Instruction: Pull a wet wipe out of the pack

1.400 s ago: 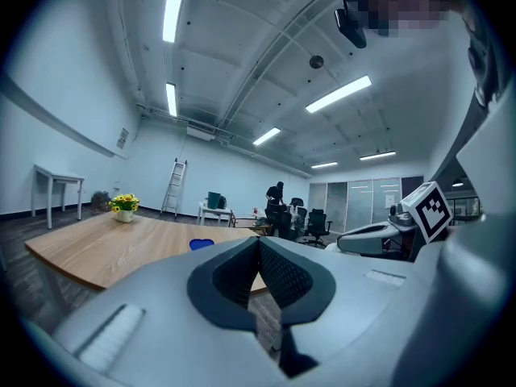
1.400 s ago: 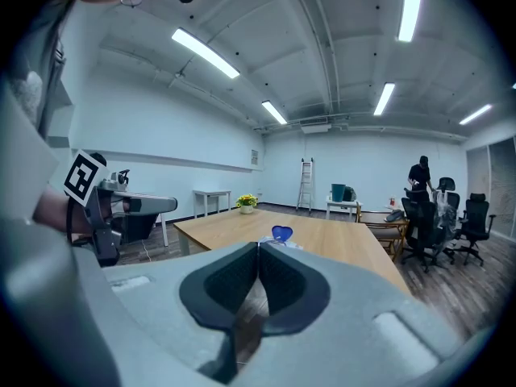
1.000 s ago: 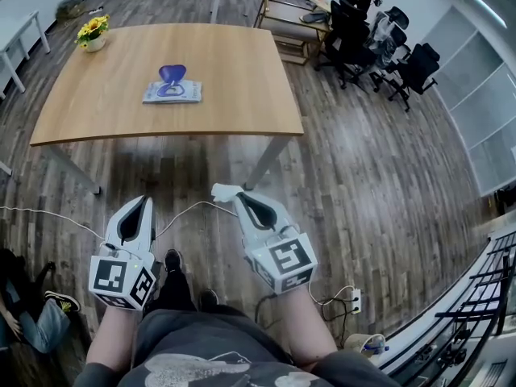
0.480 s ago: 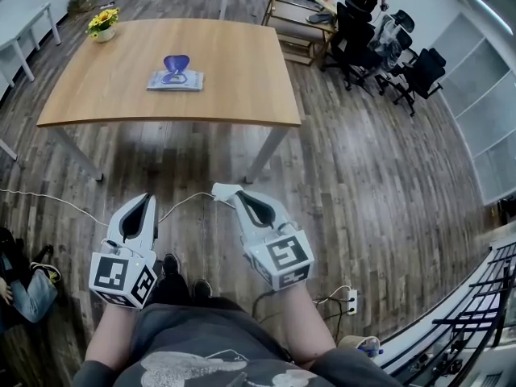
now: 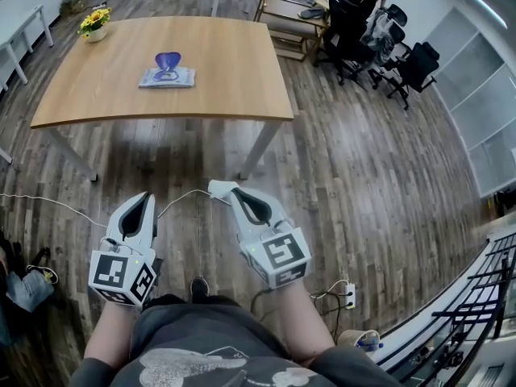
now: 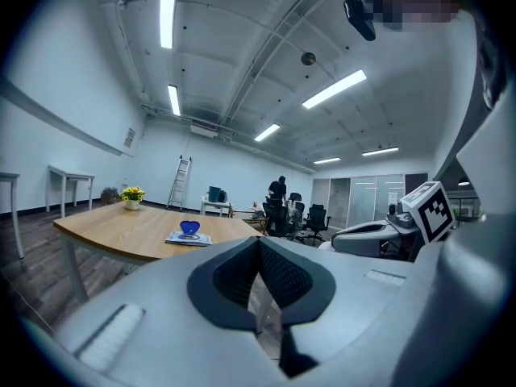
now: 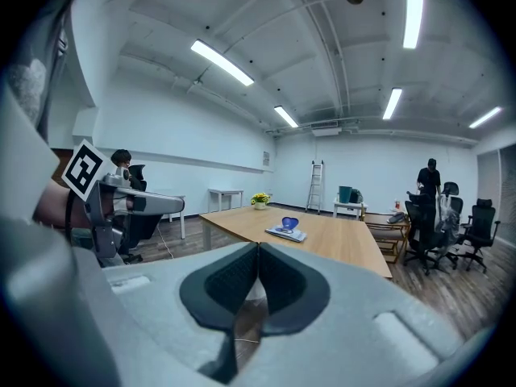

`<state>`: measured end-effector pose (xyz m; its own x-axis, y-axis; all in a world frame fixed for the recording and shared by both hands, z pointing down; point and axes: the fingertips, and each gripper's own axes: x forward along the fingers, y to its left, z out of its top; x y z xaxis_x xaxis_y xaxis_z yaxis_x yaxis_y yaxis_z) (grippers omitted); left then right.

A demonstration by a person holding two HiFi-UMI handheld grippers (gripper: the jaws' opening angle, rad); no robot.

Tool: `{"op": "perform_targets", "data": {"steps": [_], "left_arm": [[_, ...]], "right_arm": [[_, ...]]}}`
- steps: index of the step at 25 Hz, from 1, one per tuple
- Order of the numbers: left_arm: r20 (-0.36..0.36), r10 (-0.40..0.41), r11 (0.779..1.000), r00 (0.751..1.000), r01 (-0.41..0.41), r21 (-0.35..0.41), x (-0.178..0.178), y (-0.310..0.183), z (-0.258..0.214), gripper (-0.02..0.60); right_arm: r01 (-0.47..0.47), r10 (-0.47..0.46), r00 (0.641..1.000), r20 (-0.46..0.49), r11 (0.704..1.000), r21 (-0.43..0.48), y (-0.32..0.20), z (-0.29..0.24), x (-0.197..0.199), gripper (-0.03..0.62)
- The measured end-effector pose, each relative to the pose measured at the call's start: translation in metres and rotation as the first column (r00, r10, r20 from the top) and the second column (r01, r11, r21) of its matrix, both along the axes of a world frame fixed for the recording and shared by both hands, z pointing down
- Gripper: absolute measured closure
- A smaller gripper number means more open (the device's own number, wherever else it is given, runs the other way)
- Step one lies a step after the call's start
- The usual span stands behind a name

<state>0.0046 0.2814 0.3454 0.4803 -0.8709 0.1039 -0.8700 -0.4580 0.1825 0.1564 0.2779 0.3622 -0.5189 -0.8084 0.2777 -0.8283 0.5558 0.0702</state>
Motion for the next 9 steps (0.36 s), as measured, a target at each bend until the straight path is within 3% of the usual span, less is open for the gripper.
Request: {"op": "perform_targets", "data": {"steps": [9], "left_arm": [[-0.021,0.012,1.000,1.000,-0.013,-0.009,0.003,0.012,0.003,0.563]], "right_arm": [[-0.026,0.026,1.000,-0.010,1.000,-0.004,0.014,0.001,0.009,0.597]]}}
